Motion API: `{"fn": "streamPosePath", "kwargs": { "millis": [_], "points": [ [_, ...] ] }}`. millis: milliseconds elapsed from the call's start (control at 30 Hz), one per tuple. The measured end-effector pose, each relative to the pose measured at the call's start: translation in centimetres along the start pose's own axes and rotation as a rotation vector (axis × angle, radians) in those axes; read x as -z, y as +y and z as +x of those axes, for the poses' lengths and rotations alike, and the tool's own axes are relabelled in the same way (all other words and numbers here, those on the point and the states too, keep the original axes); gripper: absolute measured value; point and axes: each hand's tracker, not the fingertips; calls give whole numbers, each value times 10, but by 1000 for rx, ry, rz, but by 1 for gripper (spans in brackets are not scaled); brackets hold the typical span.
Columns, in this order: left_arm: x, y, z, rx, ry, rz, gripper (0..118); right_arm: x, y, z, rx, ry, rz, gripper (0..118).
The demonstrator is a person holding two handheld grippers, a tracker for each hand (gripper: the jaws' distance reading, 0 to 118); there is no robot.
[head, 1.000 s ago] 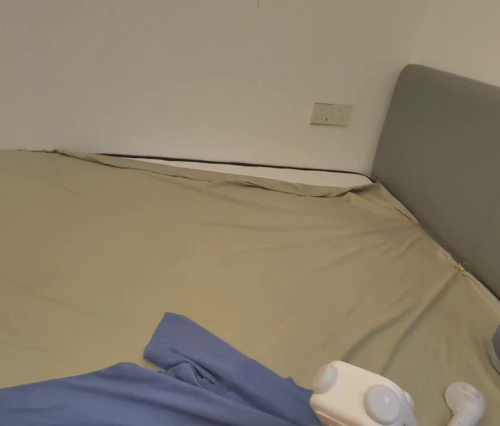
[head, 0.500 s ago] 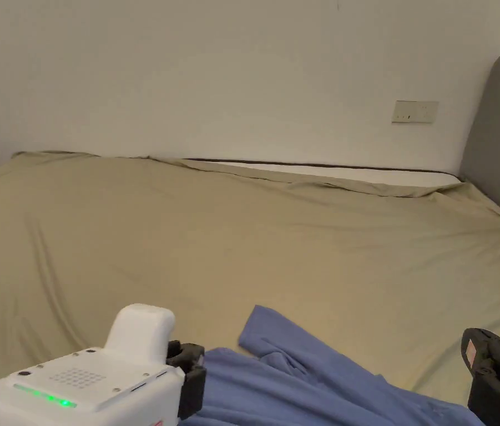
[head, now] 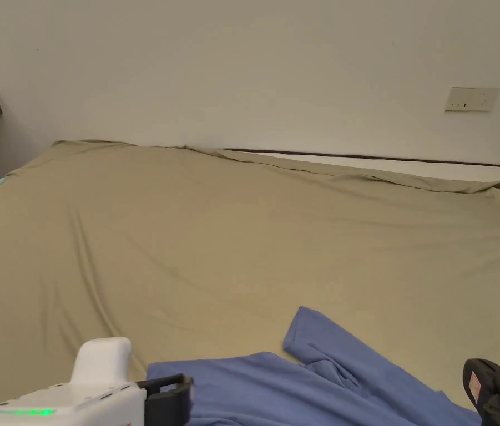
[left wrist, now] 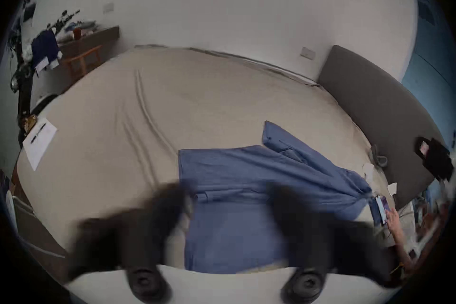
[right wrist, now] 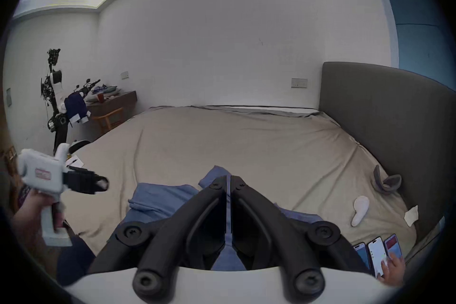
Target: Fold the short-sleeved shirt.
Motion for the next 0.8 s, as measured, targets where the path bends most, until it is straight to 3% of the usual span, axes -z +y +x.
{"fn": "streamPosePath", "kwargs": {
  "millis": [33,233,367,500,533,567,633,667,733,767,800],
  "points": [
    [23,6,-3,21,32,-35,113,4,-3,0,-4,-1,-13,5],
    [144,36,-19,104,126,-157,113,22,-16,8,-15,-9,-83,5],
    [211,39,-19,232,194,-223,113,30,-25,18,-1,-30,-119,5],
    [247,24,-8,359,216,-354,100,37,-33,29,33,-47,-155,5],
    [244,20,-7,340,192,-310,99,38,-35,31,36,-55,-162,5],
    [236,21,-7,329,217,-250,88,38,-36,32,36,-60,-165,5],
    [228,18,-5,248,102,-272,19,37,-37,38,35,-68,-171,5],
    [222,15,0,250,71,-234,0,35,-38,43,40,-74,-173,5],
    [214,5,16,388,194,-156,0,30,-38,57,62,-114,-179,5],
    [211,2,17,371,159,-172,0,27,-38,66,59,-142,-178,5],
    [201,4,11,270,32,-157,0,22,-38,75,47,-169,-180,5]
  ]
}}
